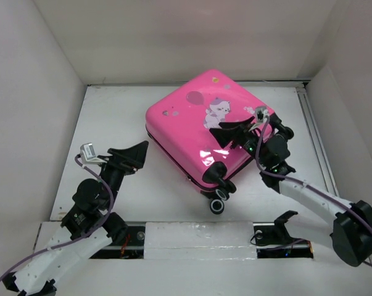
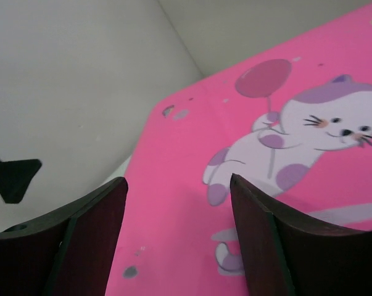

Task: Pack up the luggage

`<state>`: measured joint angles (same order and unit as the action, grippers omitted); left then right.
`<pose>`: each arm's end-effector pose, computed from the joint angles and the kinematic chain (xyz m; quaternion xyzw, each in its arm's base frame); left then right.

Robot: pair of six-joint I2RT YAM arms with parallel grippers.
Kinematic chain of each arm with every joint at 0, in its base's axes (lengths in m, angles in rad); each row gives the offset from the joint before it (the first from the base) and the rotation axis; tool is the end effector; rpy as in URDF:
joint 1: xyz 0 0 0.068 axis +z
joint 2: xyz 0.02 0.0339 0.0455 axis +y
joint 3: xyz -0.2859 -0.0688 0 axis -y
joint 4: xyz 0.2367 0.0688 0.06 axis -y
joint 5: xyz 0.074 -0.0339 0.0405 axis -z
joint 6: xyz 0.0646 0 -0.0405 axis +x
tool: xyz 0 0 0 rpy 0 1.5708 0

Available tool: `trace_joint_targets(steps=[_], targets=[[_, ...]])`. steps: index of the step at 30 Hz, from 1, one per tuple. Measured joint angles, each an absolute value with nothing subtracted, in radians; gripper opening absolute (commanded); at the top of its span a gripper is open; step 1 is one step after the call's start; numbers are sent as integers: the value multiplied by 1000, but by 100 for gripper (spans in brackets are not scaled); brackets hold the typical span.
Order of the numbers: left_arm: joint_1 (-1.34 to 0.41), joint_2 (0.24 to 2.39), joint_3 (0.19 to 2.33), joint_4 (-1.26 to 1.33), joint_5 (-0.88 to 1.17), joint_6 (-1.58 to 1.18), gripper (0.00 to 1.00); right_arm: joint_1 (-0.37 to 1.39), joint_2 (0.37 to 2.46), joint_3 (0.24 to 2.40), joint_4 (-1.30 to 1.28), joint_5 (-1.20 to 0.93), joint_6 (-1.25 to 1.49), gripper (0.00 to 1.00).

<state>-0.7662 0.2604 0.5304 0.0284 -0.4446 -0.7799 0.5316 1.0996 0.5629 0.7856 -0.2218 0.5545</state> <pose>0.0786 -0.0371 0.3470 -0.1813 0.5783 -0.4541 0.6531 0.2144 0.1426 0.3325 -0.0804 0.6111 0.4636 0.6366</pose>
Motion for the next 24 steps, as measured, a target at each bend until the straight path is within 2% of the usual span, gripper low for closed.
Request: trace_joint_targets(steps=[2,3,4,5,15,20,24], targets=[[-766,260,532,31,-439,-770,100,524,1042,583,665,-185,514,75],[-766,260,532,31,-436,-764,100,509,1003,593,602,-162,488,79],[-766,260,532,31,-434,-759,100,489,964,609,542,-139,464,85],[-766,260,532,31,-429,-753,100,462,918,628,482,-108,432,100],[-766,161,533,30,-400,-696,100,199,419,719,54,345,203,100],[-766,155,564,22,-397,-672,100,183,315,738,-97,496,172,100],[-766,154,604,18,-392,-649,100,183,252,801,-213,530,142,100]])
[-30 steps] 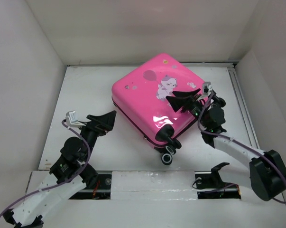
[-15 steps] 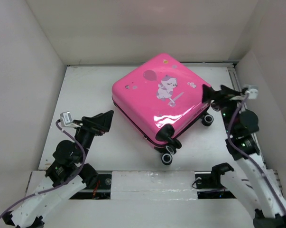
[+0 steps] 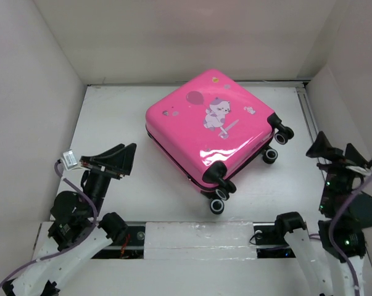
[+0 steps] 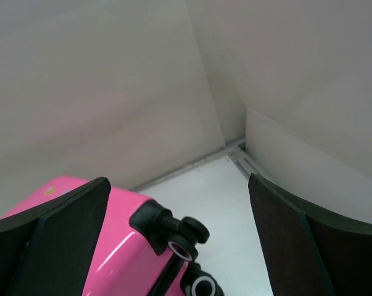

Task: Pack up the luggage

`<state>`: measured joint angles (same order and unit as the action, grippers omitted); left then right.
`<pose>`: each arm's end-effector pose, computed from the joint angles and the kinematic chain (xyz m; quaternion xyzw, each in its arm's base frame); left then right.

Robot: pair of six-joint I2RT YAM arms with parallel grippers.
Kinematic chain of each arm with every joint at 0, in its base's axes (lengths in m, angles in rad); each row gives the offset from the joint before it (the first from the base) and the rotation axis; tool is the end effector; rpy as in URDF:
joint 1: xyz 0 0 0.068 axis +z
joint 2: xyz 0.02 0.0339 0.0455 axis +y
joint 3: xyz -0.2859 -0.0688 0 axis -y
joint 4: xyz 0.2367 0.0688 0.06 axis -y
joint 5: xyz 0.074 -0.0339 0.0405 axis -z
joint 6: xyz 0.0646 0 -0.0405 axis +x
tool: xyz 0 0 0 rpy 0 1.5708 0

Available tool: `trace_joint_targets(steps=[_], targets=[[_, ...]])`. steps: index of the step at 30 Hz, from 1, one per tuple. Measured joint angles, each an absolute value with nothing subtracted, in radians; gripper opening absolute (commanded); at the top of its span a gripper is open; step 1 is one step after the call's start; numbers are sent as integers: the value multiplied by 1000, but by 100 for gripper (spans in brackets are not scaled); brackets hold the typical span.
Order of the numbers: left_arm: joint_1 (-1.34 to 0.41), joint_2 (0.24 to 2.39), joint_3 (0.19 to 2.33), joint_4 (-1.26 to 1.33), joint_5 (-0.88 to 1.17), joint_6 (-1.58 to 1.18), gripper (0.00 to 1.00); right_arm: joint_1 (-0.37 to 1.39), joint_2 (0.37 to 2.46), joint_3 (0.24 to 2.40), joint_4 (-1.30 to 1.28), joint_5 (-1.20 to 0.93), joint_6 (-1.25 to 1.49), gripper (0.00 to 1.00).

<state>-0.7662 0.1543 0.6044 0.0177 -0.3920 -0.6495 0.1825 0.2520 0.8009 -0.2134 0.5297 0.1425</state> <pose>0.0487 -0.0126 0.3747 -0.1356 0.5227 -0.4657 0.7011 0.0416 -0.0255 0.4022 0.2022 0.5631 -0.0223 0.8010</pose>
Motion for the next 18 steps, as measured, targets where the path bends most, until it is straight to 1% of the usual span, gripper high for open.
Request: trace_joint_targets(steps=[4,9,18], targets=[[-766,152,643,21,-367,-623,100,183,177,917,-253,493,90,100],[-766,143,705,34,-312,-596,100,183,154,1070,-286,435,46,100],[-766,118,791,75,-258,-537,100,183,150,1097,-322,369,-4,100]])
